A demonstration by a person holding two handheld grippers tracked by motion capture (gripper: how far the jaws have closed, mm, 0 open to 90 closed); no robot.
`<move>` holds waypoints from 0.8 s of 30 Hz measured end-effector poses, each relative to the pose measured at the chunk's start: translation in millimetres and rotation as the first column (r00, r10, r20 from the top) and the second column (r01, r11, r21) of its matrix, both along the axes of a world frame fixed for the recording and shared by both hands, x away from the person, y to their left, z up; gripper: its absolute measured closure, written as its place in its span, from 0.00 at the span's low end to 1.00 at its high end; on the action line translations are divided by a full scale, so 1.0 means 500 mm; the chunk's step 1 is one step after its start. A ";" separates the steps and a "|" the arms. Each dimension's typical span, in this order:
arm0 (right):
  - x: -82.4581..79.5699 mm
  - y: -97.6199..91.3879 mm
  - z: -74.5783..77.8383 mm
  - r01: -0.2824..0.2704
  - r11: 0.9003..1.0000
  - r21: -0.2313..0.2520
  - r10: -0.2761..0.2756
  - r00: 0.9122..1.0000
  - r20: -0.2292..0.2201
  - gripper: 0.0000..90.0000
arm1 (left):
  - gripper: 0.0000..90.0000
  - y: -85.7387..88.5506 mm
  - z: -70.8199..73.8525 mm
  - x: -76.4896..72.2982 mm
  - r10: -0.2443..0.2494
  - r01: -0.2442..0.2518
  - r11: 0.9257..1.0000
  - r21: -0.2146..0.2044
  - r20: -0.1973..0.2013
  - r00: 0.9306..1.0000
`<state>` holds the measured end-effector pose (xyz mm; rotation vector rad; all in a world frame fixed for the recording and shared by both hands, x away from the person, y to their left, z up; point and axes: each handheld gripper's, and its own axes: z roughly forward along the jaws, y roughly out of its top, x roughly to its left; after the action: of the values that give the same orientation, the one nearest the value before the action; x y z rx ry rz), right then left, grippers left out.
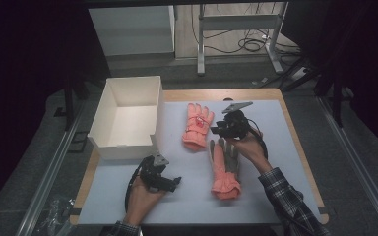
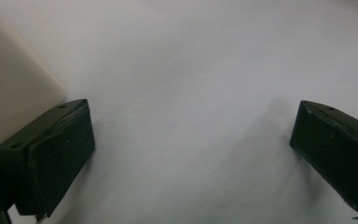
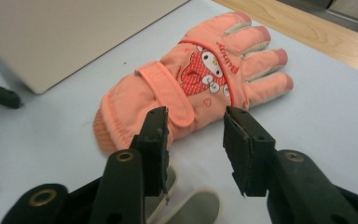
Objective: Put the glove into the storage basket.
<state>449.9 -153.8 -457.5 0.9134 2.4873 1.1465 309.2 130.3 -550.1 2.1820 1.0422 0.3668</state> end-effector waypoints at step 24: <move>0.109 0.105 -0.041 0.048 0.997 -0.053 -0.049 0.999 -0.007 0.43 | 0.00 0.000 0.000 0.000 0.000 0.000 1.000 0.002 0.000 1.000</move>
<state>504.5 -101.1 -478.2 0.9605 2.4755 1.0588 309.2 130.3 -550.0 2.1834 1.0422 0.3675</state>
